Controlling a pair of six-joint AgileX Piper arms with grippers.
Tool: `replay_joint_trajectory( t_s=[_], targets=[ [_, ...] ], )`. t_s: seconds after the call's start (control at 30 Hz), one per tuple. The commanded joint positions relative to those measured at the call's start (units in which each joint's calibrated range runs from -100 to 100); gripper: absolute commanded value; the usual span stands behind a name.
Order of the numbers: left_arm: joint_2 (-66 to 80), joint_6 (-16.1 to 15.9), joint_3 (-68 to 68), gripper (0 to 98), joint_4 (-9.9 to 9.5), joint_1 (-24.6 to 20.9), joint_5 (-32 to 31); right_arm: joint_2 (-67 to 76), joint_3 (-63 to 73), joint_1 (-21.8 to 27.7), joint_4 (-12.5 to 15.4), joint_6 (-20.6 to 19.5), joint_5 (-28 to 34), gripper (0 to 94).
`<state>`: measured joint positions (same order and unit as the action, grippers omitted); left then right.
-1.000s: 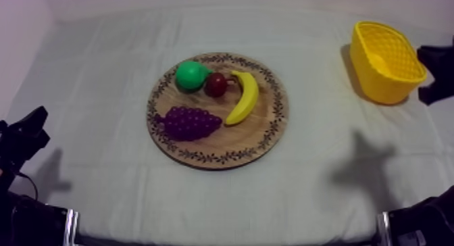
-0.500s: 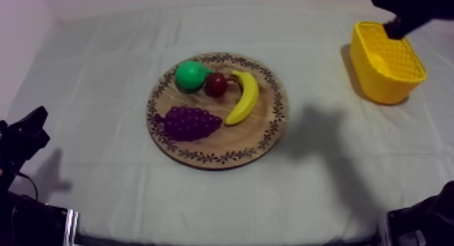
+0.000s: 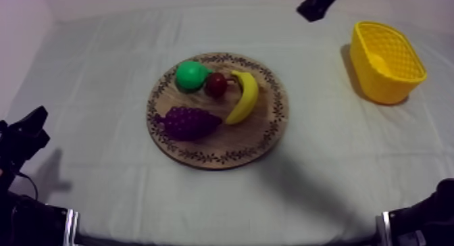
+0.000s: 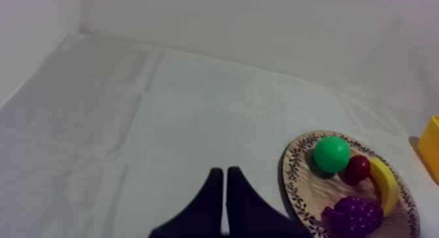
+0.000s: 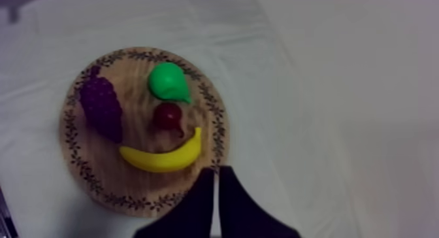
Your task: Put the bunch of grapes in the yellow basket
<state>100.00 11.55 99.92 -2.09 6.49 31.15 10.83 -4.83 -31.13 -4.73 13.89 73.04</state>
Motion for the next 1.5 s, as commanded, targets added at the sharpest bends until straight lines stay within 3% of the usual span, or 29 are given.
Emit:
replay_joint_trajectory(
  t_s=[0.0,0.53,0.83,1.23,1.47],
  targets=[
    [0.00,0.00,-0.04,0.1,-0.04,-0.01,-0.03,-3.46,3.90,-1.29,0.13,0.12,2.43,0.5],
    [0.00,0.00,-0.04,0.1,-0.04,-0.01,-0.03,-25.05,28.01,-7.25,0.42,-0.17,17.87,0.6],
    [0.00,0.00,-0.04,0.1,-0.04,-0.01,-0.03,-36.08,32.93,-8.51,-0.25,-1.63,20.21,0.6],
    [0.00,0.00,-0.04,0.1,-0.04,-0.01,-0.03,-41.79,34.03,-8.65,-0.63,-0.75,23.59,1.1],
    [0.00,0.00,-0.04,0.1,-0.04,-0.01,-0.03,-40.50,31.34,-8.51,-0.60,-0.13,22.83,14.6]
  ],
)
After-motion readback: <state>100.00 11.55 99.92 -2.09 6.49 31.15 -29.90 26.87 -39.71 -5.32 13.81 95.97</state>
